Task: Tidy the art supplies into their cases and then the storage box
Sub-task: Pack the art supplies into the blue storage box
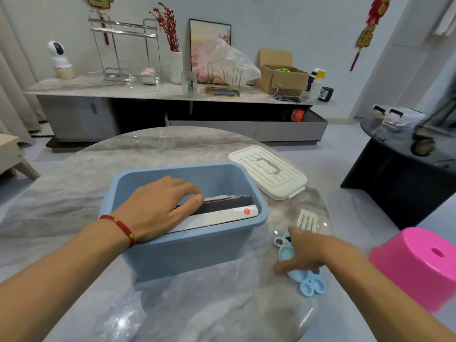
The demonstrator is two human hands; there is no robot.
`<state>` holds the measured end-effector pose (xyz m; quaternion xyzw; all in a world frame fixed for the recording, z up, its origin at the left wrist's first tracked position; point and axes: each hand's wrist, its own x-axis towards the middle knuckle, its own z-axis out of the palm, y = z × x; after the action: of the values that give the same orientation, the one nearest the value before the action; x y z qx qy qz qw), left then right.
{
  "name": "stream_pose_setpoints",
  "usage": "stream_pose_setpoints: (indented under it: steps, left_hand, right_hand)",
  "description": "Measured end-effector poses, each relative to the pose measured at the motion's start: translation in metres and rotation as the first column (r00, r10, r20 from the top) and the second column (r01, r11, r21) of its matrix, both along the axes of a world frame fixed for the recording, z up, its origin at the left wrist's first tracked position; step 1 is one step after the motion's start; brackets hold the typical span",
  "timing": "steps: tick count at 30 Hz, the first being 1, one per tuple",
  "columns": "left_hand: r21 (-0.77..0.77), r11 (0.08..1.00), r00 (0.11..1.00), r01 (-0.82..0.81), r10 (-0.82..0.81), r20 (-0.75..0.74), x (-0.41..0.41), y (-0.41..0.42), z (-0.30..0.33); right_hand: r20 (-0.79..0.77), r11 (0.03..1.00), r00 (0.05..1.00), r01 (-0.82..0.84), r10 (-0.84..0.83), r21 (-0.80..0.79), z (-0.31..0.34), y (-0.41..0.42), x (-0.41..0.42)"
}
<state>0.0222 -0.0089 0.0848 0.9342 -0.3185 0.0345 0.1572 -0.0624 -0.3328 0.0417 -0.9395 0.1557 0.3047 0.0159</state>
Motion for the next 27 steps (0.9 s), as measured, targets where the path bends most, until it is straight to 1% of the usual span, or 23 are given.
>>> stream_pose_setpoints:
  steps: [2, 3, 5, 7, 8, 9, 11, 12, 13, 14, 15, 16, 17, 19, 21, 23, 25, 27]
  left_hand:
    - [-0.086, 0.996, 0.997, -0.038, 0.043, 0.066, -0.002, 0.003, 0.001]
    - [-0.141, 0.988, 0.992, -0.058, 0.073, 0.1, -0.003, 0.006, 0.003]
    - [-0.224, 0.971, 0.982, -0.085, 0.119, 0.145, -0.004, 0.011, 0.004]
    - [-0.268, 0.955, 0.969, -0.128, 0.178, 0.174, -0.002, 0.021, 0.006]
    - [-0.294, 0.943, 0.96, -0.156, 0.214, 0.178, -0.001, 0.027, 0.006]
    - [-0.327, 0.928, 0.952, -0.177, 0.246, 0.182, 0.001, 0.031, 0.004]
    - [-0.41, 0.887, 0.938, -0.214, 0.304, 0.168, 0.005, 0.039, -0.001]
    - [-0.451, 0.862, 0.933, -0.231, 0.328, 0.149, 0.007, 0.043, -0.003]
    - [-0.485, 0.839, 0.93, -0.246, 0.345, 0.125, 0.008, 0.044, -0.006]
    - [-0.512, 0.819, 0.929, -0.259, 0.357, 0.101, 0.008, 0.044, -0.007]
    - [-0.531, 0.804, 0.925, -0.268, 0.369, 0.09, 0.009, 0.044, -0.008]
    - [-0.543, 0.795, 0.922, -0.27, 0.375, 0.091, 0.009, 0.043, -0.009]
    - [-0.551, 0.791, 0.922, -0.267, 0.376, 0.094, 0.01, 0.043, -0.009]
    - [-0.563, 0.788, 0.932, -0.248, 0.353, 0.084, 0.008, 0.042, -0.01]
    - [-0.546, 0.812, 0.946, -0.206, 0.309, 0.102, 0.006, 0.041, -0.01]
    - [-0.507, 0.845, 0.954, -0.171, 0.27, 0.128, 0.005, 0.041, -0.01]
    - [-0.447, 0.882, 0.966, -0.149, 0.227, 0.126, 0.008, 0.041, -0.011]
    - [-0.363, 0.924, 0.977, -0.118, 0.174, 0.126, 0.009, 0.041, -0.013]
  right_hand:
    - [0.063, 1.0, 0.998, -0.014, 0.015, -0.026, -0.018, 0.003, -0.01]
    - [0.101, 1.0, 0.995, -0.017, 0.019, -0.017, -0.022, 0.004, -0.011]
    - [0.123, 0.999, 0.992, 0.013, -0.018, 0.041, -0.02, 0.002, -0.012]
    - [0.094, 0.995, 0.995, 0.028, -0.037, 0.094, -0.004, 0.001, -0.01]
    - [0.113, 0.993, 0.992, 0.036, -0.049, 0.117, 0.008, -0.001, -0.006]
    - [0.18, 0.991, 0.982, 0.028, -0.051, 0.128, 0.023, -0.002, -0.003]
    - [0.37, 0.995, 0.929, -0.027, -0.012, 0.098, 0.062, 0.002, 0.009]
    - [0.453, 0.991, 0.892, -0.065, 0.006, 0.114, 0.082, 0.012, 0.016]
    - [0.52, 0.977, 0.854, -0.124, 0.016, 0.173, 0.102, 0.027, 0.022]
    - [0.575, 0.947, 0.816, -0.226, 0.056, 0.23, 0.116, 0.045, 0.028]
    - [0.613, 0.903, 0.778, -0.353, 0.137, 0.245, 0.126, 0.067, 0.036]
    - [0.604, 0.855, 0.763, -0.456, 0.232, 0.246, 0.13, 0.09, 0.045]
    - [0.557, 0.816, 0.772, -0.514, 0.306, 0.264, 0.13, 0.114, 0.057]
    - [0.432, 0.786, 0.796, -0.56, 0.423, 0.261, 0.118, 0.157, 0.082]
    - [0.392, 0.773, 0.775, -0.6, 0.496, 0.208, 0.1, 0.185, 0.107]
    - [0.453, 0.751, 0.748, -0.621, 0.485, 0.223, 0.09, 0.194, 0.123]
    - [0.586, 0.731, 0.677, -0.653, 0.445, 0.199, 0.089, 0.18, 0.126]
    - [0.735, 0.753, 0.591, -0.635, 0.332, 0.171, 0.093, 0.146, 0.119]
